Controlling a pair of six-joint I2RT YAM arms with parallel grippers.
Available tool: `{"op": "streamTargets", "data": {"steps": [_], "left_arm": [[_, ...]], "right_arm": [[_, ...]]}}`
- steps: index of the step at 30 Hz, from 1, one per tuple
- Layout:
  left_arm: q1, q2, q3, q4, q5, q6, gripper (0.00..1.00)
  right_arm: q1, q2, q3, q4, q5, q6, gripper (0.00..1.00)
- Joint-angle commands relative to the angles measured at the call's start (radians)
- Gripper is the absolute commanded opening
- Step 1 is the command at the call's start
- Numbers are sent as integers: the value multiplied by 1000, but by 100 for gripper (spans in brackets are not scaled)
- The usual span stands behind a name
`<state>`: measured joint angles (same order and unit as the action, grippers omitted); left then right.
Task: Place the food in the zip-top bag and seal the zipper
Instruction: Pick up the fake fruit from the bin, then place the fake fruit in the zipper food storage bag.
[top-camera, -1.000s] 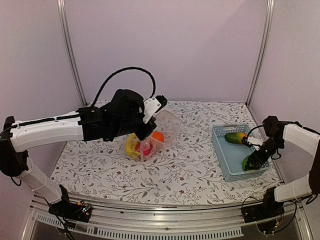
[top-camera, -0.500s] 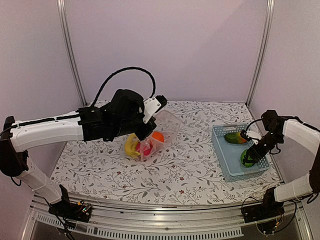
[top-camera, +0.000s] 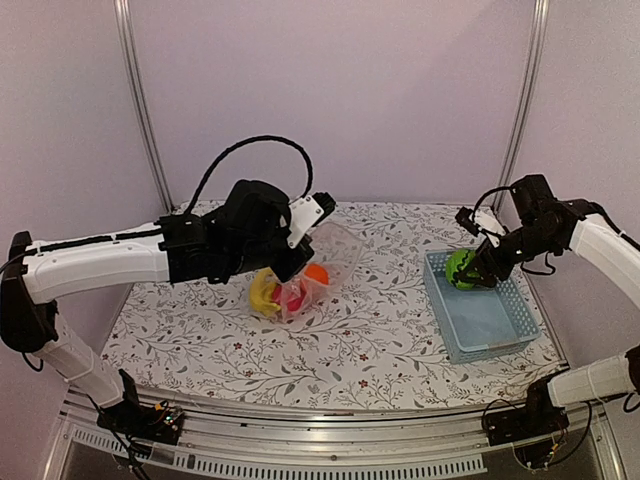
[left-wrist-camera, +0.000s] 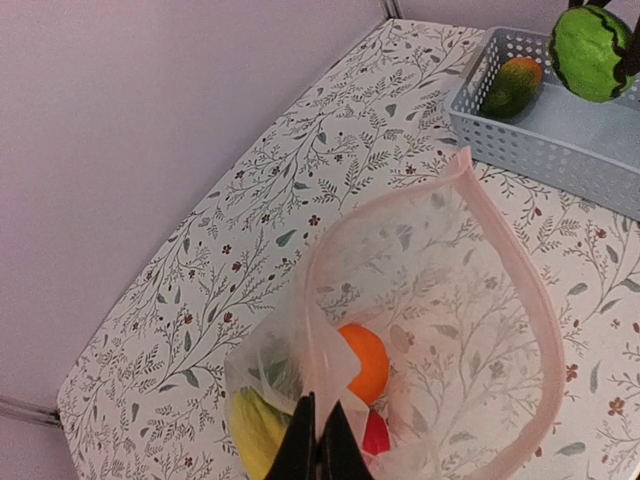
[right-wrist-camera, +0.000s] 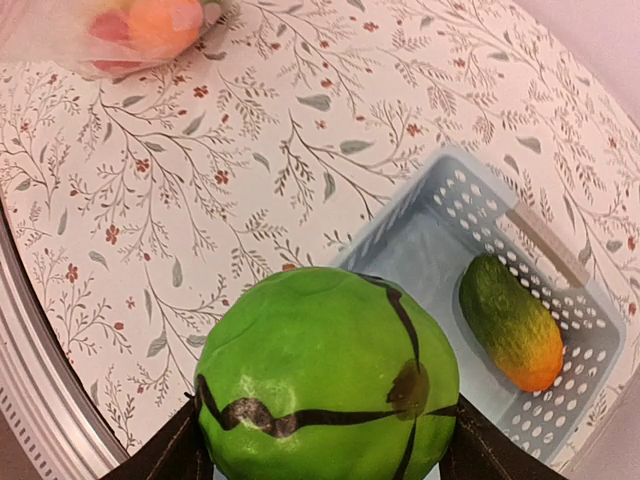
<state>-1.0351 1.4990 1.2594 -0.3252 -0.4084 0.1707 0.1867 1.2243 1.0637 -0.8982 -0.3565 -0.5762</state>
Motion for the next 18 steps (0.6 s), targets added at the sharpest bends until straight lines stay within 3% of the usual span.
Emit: {"op": "streamTargets", "data": {"steps": [1, 9, 18], "left_arm": [[-19, 23, -12, 23, 0, -14, 0], [-22, 19, -13, 26, -17, -16, 0], [-22, 15, -18, 42, -48, -25, 0]], "right_arm": [[140, 13, 125, 28, -68, 42, 56], [316, 207, 396, -19, -116, 63, 54], [585, 358, 566, -47, -110, -7, 53]]}}
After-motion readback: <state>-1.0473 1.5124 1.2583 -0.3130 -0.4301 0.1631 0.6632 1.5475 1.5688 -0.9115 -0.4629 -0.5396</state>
